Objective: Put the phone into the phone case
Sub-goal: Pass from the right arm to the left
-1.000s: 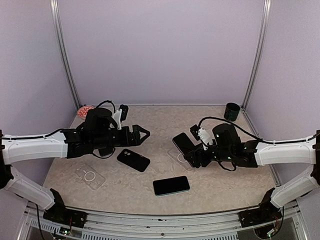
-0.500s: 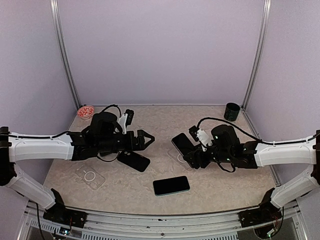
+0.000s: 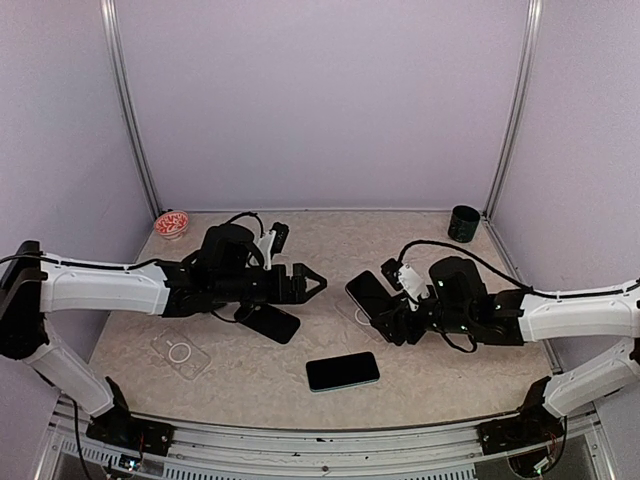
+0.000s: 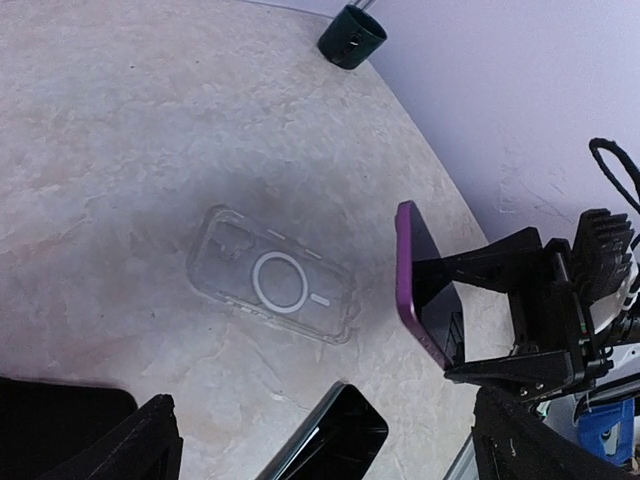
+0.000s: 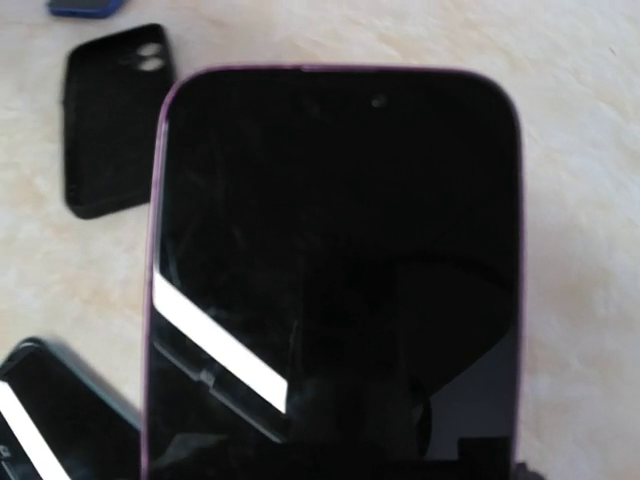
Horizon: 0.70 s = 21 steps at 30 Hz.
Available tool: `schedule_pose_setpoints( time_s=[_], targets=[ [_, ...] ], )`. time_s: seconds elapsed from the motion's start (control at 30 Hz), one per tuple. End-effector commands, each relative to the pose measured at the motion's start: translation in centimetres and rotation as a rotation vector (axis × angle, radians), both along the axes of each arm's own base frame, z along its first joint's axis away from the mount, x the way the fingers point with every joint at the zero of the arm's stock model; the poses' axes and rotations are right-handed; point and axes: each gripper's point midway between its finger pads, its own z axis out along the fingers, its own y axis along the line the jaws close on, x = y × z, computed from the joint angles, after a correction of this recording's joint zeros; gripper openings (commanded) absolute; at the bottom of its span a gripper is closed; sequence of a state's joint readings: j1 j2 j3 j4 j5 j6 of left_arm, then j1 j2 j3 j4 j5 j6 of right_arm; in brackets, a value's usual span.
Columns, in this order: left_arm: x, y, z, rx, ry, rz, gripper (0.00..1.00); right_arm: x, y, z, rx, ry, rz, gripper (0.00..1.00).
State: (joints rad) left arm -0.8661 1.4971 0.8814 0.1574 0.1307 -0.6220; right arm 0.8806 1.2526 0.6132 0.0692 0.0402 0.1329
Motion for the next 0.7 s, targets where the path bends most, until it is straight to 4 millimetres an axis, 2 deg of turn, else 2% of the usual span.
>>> schedule_pose_setpoints(
  time_s=[0.0,0.13,0.33,0.67],
  targets=[
    [-0.4,-3.5,3.1,-0.075,-0.048,-0.116,0.99,-1.1,1.5,2.9,0.053,-0.094,0.069,0.7],
    [-0.5,-5.0,2.5,-0.083,-0.02,-0.168,0.99,-2.4,2.3,3.8,0.062,-0.137,0.104,0.7],
    [-1.2,-6.7,2.7,-0.138,0.007,-0.243,0.96,-3.0,2.8,3.8,0.037,-0.158,0.11,0.7],
    [-2.1,-8.1,1.8,-0.151,0.063,-0.312,0.79,-3.5,3.7,3.6,0.018,-0.181,0.12,0.71]
  ],
)
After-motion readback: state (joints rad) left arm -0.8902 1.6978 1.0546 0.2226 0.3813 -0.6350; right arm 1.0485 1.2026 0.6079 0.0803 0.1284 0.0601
